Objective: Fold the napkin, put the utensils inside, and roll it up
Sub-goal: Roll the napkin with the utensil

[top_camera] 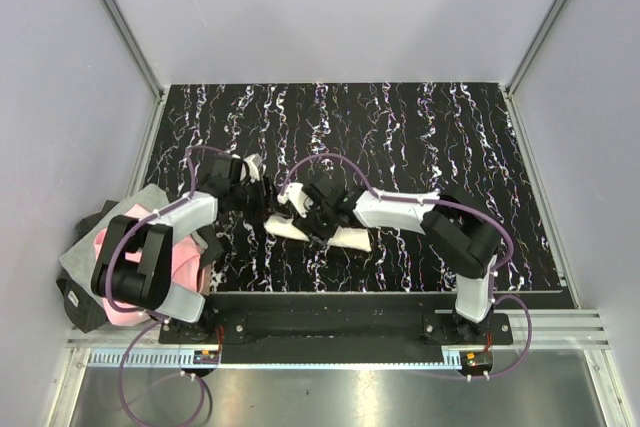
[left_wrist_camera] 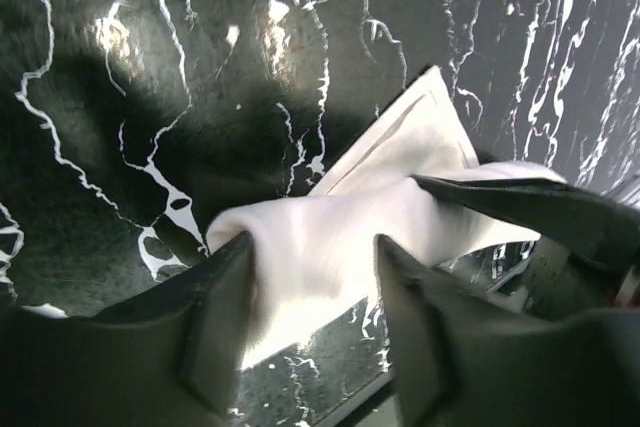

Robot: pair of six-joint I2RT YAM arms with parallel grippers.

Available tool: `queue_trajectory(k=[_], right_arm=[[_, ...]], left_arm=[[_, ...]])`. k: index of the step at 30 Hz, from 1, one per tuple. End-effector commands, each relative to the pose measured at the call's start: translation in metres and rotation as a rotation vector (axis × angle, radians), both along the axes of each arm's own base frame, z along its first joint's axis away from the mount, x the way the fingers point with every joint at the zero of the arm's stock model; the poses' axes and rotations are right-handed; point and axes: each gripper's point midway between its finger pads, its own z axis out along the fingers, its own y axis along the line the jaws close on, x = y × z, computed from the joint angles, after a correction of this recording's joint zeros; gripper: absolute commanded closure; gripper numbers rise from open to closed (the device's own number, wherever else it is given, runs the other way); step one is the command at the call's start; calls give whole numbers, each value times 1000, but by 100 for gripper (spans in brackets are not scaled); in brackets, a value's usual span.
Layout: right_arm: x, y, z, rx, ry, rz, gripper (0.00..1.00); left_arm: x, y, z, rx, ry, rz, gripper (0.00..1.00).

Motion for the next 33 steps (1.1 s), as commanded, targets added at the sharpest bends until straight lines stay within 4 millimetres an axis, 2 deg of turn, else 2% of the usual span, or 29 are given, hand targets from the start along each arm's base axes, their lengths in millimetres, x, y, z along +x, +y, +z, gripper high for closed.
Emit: queue_trajectory(k=[1,6,9,18,23,30,33], right_arm=[[-42,-10,-21,1,323,40,52],[-64,-6,-15,105,552,34,55],[-68,-4,-9,170,665,35,56],[-49,-2,-1,299,867,-18,56],[-43,-1,-7,319,948,-48,55],[-33,-3,-10,364,1015,-64,53],[-27,-3,-9,370,1029,-88,51]], left_arm=[[23,5,37,15,-170,20,34],[19,13,48,30,-241,56,29],[12,13,47,10,-264,67,28],[-13,19,30,-1,-242,87,29],[-27,9,25,-58,-228,55,31],[-35,-3,8,-116,-160,24,47],[-33,-5,6,-124,-161,18,62]])
